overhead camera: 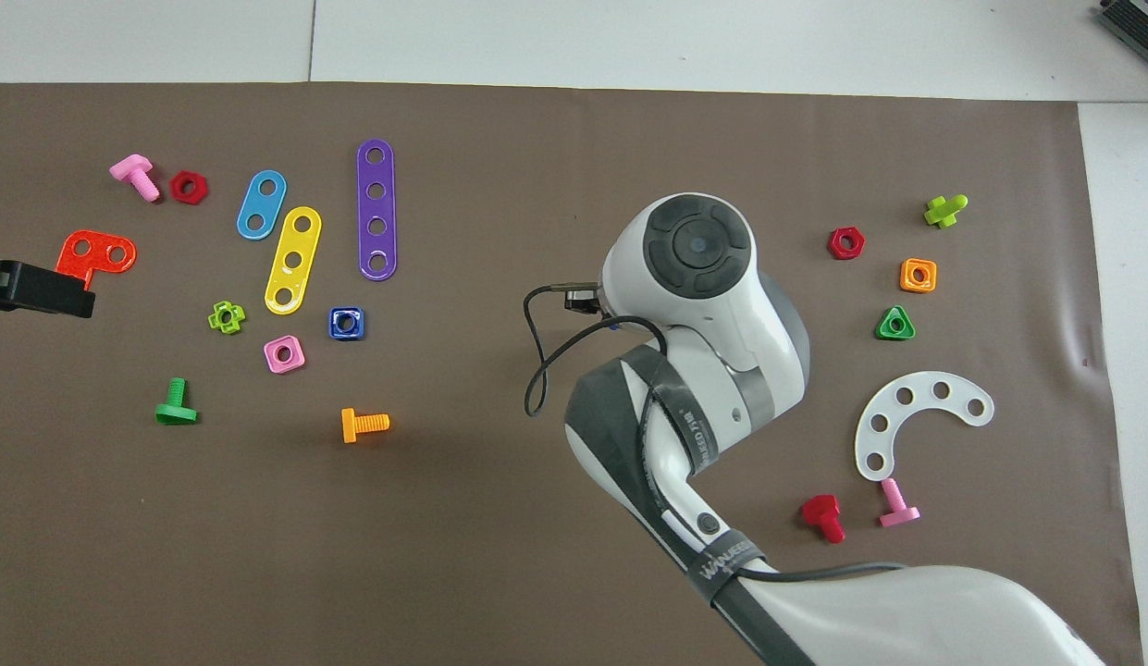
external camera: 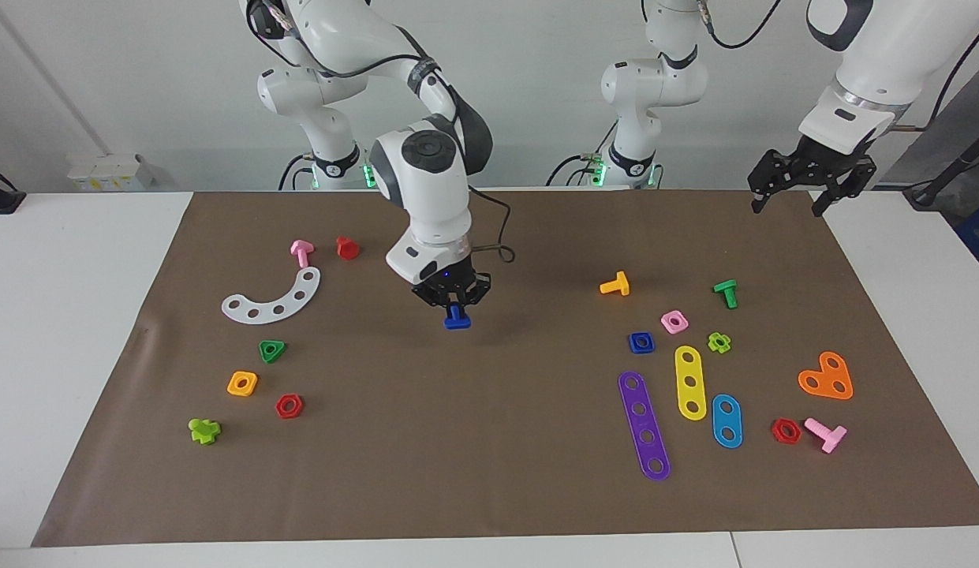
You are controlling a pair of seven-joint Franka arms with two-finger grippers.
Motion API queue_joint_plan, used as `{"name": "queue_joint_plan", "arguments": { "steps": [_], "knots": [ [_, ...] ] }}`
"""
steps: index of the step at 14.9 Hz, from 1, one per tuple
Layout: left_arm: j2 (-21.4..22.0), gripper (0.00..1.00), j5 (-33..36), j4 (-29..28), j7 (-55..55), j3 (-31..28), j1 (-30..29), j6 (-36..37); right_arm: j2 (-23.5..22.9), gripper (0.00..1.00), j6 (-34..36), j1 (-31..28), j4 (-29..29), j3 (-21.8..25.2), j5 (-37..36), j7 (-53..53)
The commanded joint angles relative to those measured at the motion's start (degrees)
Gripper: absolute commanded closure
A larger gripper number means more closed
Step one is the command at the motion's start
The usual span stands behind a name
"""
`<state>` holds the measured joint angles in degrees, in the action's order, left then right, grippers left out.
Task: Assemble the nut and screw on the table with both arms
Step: 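Carry the blue screw to the table centre and set it down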
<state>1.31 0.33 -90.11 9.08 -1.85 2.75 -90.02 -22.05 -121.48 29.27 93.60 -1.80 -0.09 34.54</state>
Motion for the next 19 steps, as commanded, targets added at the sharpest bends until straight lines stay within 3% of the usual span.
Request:
{"name": "queue_joint_plan", "arguments": {
  "steps": [1,4,12,13,14,15,19],
  "knots": [
    [1.6,0.00,-0.8,-1.6,0.2,0.4,-0.7,0.4,-6.4,1.00,-3.8,4.8,-3.0,0.6,-0.7,7.9],
    [1.6,0.00,-0.8,-1.6,0.2,0.4,-0.7,0.5,-8.0,1.00,-5.3,5.6,-3.3,0.3,-5.4,11.9],
    [1.6,0.00,-0.7,-1.4,0.2,0.4,-0.8,0.6,-8.0,1.00,-7.4,5.8,1.1,0.3,-5.6,12.2],
    [1.6,0.00,-0.7,-1.3,0.1,0.4,-0.8,0.5,-7.9,0.86,-7.5,5.8,1.6,0.2,-5.6,12.2],
    [1.6,0.00,-0.6,-1.3,0.1,0.4,-0.7,0.2,-7.8,0.23,-7.5,5.7,1.8,0.2,-5.6,12.3],
    [1.6,0.00,-0.5,-1.4,0.0,0.4,-0.7,-0.2,-7.8,0.00,-7.9,5.7,1.9,0.3,-5.6,12.3],
    [1.5,0.00,-0.4,-2.2,-0.8,0.5,-0.4,-1.6,-7.4,0.00,-7.8,5.2,1.3,0.3,-5.5,12.2]
  ]
}}
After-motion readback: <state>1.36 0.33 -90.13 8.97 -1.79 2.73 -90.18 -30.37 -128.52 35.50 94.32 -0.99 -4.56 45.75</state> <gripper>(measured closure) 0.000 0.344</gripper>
